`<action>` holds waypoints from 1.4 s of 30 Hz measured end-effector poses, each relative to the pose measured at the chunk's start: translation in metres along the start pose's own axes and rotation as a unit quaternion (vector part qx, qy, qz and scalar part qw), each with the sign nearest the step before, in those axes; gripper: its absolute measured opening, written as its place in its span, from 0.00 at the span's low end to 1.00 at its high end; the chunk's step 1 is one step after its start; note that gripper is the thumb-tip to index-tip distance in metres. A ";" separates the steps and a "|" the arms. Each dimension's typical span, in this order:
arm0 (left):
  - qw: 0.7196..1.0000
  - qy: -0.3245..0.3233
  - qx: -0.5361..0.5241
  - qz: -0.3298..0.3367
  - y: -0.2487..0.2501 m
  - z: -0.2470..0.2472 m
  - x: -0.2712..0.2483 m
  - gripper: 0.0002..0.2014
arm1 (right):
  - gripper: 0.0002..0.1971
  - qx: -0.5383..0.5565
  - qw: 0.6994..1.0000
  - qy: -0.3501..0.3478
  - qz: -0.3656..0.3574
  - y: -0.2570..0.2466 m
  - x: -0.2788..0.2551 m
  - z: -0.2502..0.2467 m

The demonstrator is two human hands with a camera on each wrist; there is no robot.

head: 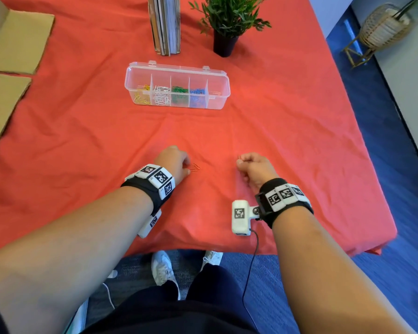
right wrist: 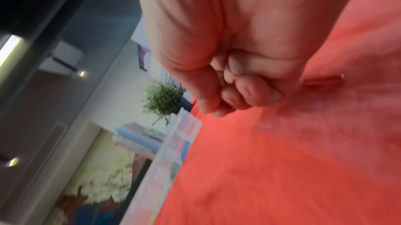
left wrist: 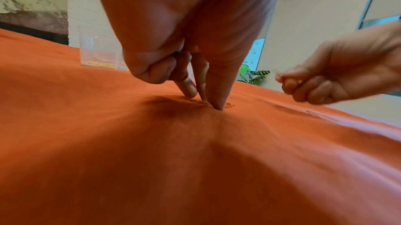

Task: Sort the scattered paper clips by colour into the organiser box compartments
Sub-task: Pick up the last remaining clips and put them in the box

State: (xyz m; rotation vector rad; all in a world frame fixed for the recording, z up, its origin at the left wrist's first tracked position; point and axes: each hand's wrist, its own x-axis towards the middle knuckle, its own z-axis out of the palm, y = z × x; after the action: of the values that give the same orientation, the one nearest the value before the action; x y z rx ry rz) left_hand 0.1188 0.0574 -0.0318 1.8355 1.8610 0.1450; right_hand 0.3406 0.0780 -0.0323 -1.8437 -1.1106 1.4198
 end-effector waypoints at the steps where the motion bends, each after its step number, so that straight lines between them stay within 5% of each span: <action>1: 1.000 0.004 0.009 0.007 0.001 0.002 0.000 0.09 | 0.11 0.083 0.996 -0.007 0.024 -0.001 -0.002 -0.008; 5: 1.000 0.000 0.015 0.013 0.007 0.006 -0.004 0.05 | 0.06 0.349 0.931 -0.069 0.078 -0.007 -0.015 -0.040; 7: 1.000 -0.014 0.004 0.022 0.008 0.007 -0.005 0.06 | 0.05 0.390 0.913 -0.085 0.082 -0.005 -0.019 -0.048; 10: 0.998 -0.010 -0.059 -0.015 0.008 0.005 -0.005 0.06 | 0.09 0.357 0.924 -0.069 0.114 -0.001 -0.020 -0.049; 13: 0.992 -0.011 -0.115 -0.052 0.009 -0.001 0.000 0.10 | 0.09 0.217 0.966 -0.011 0.142 0.003 -0.012 -0.044; 15: 0.987 -0.020 -0.139 -0.073 0.011 -0.006 0.002 0.13 | 0.07 -0.041 0.992 0.022 0.120 0.006 -0.005 -0.040; 18: 0.984 -0.030 -0.159 -0.073 0.014 -0.007 0.004 0.13 | 0.19 -0.409 0.910 0.035 0.059 0.011 -0.004 -0.034; 25: 0.997 -0.017 -0.080 0.004 0.024 0.000 0.005 0.13 | 0.22 -0.487 0.872 0.025 0.038 0.013 -0.006 -0.015; 28: 0.998 -0.031 -0.008 0.052 0.017 0.007 0.004 0.13 | 0.12 -0.401 0.916 -0.001 0.017 0.005 -0.005 -0.015; 29: 0.998 -0.032 0.007 0.059 0.015 0.008 0.003 0.14 | 0.05 -0.298 0.955 -0.004 0.018 0.001 -0.007 -0.014; 31: 0.998 -0.018 0.018 0.064 0.013 0.009 0.002 0.11 | 0.10 -0.061 0.998 -0.001 0.028 -0.005 -0.006 -0.013; 36: 0.998 -0.031 0.026 0.050 0.010 0.008 -0.001 0.10 | 0.12 0.258 0.960 -0.089 0.063 -0.037 -0.009 -0.014; 42: 0.996 -0.070 0.048 0.032 0.000 0.002 0.004 0.14 | 0.09 0.418 0.895 -0.100 0.117 -0.073 0.004 -0.018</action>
State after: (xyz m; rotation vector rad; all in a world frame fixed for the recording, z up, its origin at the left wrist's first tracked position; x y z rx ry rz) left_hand 0.1200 0.0608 -0.0343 1.9197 1.7414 -0.0509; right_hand 0.3386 0.1191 0.0307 -1.2326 -0.2418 1.8645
